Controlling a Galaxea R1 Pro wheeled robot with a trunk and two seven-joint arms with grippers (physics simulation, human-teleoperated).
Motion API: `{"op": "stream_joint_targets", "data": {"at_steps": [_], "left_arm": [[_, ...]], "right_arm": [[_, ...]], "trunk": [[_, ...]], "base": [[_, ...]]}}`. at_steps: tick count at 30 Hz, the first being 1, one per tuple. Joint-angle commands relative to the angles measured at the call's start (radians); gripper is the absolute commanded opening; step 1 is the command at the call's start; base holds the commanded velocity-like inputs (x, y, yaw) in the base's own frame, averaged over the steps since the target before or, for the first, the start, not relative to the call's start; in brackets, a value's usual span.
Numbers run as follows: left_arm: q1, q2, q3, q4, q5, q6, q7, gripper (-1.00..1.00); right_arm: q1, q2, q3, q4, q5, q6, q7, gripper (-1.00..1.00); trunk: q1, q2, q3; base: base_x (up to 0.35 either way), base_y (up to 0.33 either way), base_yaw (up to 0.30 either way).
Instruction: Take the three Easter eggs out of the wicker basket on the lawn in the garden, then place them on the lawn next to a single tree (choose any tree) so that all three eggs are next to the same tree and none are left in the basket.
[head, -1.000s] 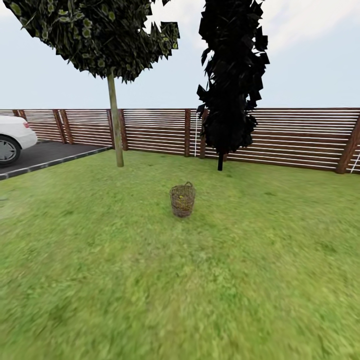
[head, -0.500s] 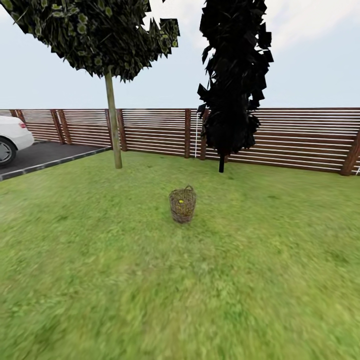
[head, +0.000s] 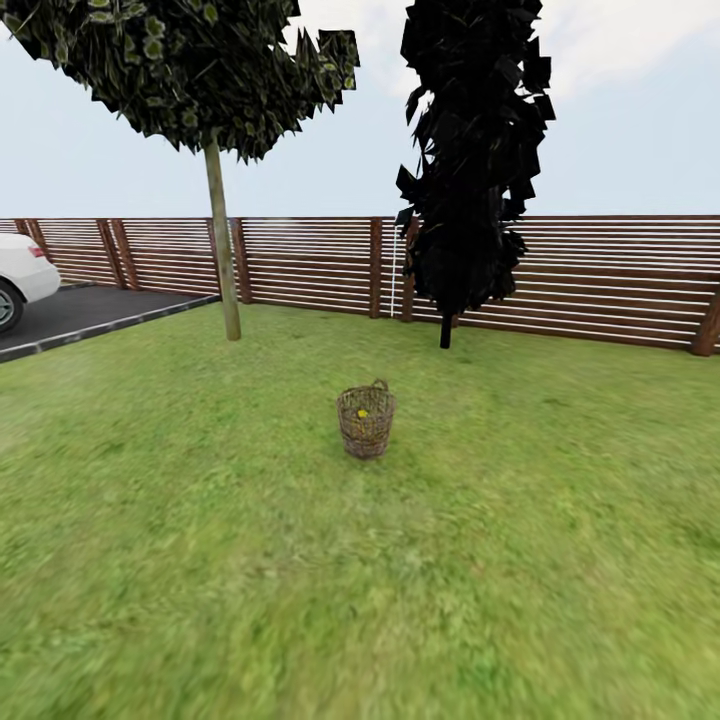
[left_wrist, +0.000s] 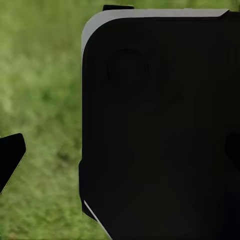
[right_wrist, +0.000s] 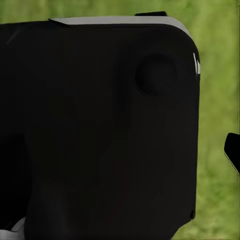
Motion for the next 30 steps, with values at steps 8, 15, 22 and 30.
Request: {"op": "stream_joint_targets", "data": {"at_steps": [8,15,22,30], "left_arm": [[-0.001,0.0,0.005,-0.001,0.0,0.001,0.0,1.0],[0.0,0.0,0.005,-0.001,0.0,0.001,0.0,1.0],[0.0,0.0,0.005,-0.001,0.0,0.001,-0.001,1.0],[0.0,0.0,0.003,-0.001,-0.001,0.001,-0.002,1.0]], "right_arm": [[-0.001,0.0,-0.004,0.001,-0.001,-0.003,0.001,1.0],[-0.001,0.0,-0.003,0.001,0.0,-0.003,0.001,1.0],[-0.001,0.0,-0.002,0.001,0.001,-0.004,0.001,1.0],[-0.001,-0.001,-0.002,0.001,0.001,-0.004,0.001,1.0]], "trunk": [[0.001,0.0,-0.001],[0.001,0.0,-0.001],[0.001,0.0,-0.001],[0.001,0.0,-0.001]], "base": [[0.341,0.0,0.0],[0.341,0.0,0.0],[0.341,0.0,0.0],[0.341,0.0,0.0]]}}
